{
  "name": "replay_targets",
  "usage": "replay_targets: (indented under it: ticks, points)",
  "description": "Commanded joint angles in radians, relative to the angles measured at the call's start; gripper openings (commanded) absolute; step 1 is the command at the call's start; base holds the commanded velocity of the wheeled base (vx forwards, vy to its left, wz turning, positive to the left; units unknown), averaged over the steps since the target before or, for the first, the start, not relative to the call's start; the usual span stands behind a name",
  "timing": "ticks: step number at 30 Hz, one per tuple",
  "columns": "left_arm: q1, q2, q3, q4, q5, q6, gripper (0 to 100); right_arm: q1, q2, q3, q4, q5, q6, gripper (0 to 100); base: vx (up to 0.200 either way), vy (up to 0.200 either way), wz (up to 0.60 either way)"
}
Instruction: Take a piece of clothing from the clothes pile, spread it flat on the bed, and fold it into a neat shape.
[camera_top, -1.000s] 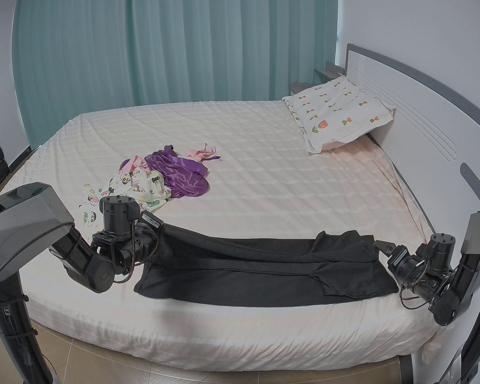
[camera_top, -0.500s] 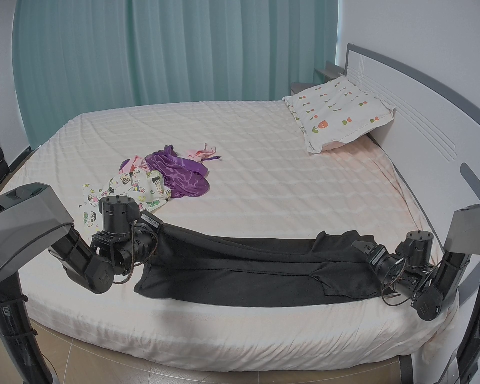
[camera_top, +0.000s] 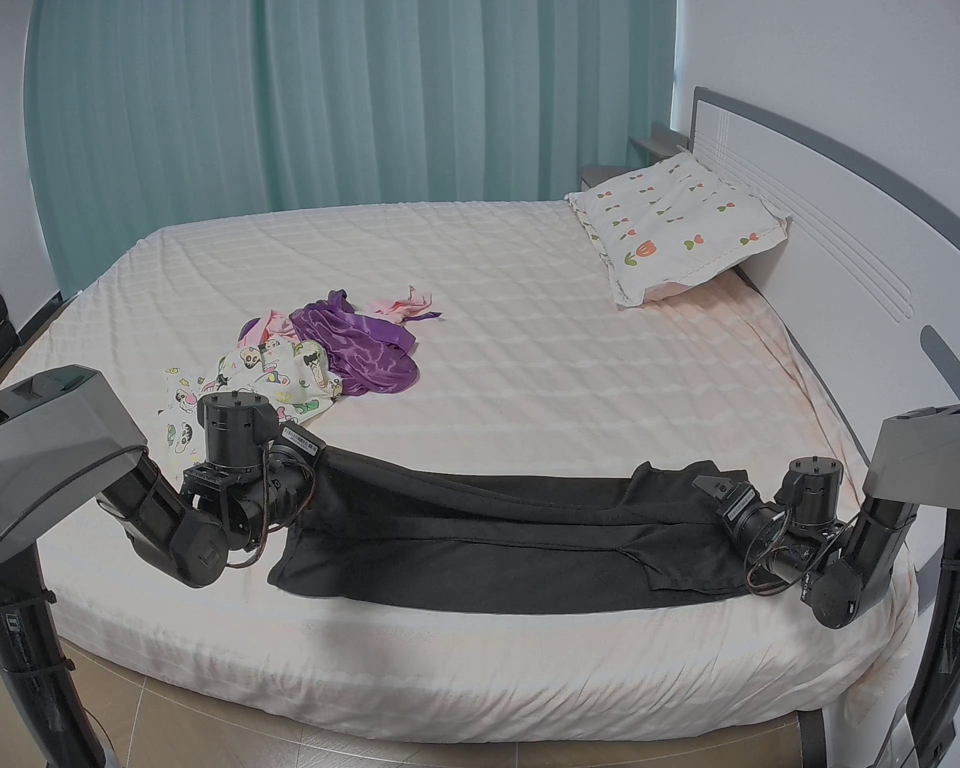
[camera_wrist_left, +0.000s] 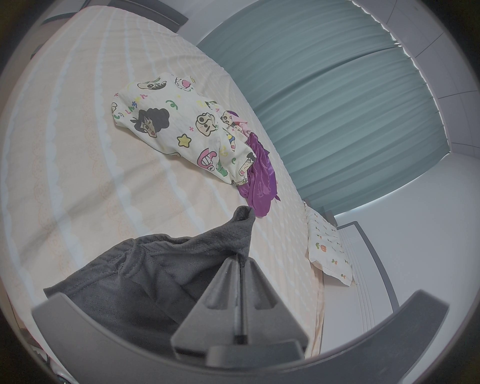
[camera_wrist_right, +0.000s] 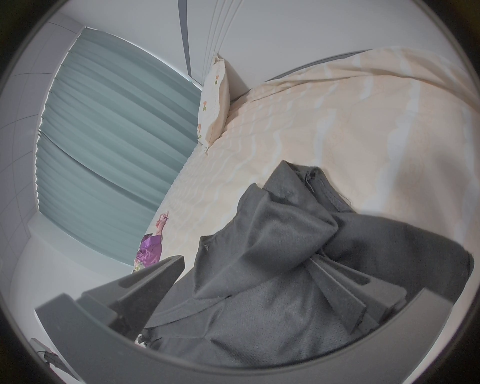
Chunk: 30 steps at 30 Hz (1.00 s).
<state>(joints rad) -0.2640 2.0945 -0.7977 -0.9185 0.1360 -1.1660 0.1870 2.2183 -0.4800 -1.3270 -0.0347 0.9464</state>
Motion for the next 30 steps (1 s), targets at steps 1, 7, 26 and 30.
replay_targets:
  ticks: [1,7,26,30]
  points:
    - [0.000,-0.001,0.000,0.000,0.001,0.000,0,-0.003,-0.017,-0.012,0.005,-0.005,0.000,100,0.000,0.000,0.00]
    - [0.000,-0.005,0.000,0.000,0.001,0.002,0,-0.001,-0.026,-0.023,0.006,-0.007,-0.003,100,0.000,0.000,0.00]
    - [0.003,-0.011,0.005,0.001,0.002,0.000,0,-0.021,-0.075,0.049,0.023,-0.013,-0.005,100,0.000,0.000,0.00]
    - [0.003,-0.011,0.005,0.000,0.002,0.000,0,-0.029,-0.118,0.047,0.026,-0.014,-0.008,100,0.000,0.000,0.00]
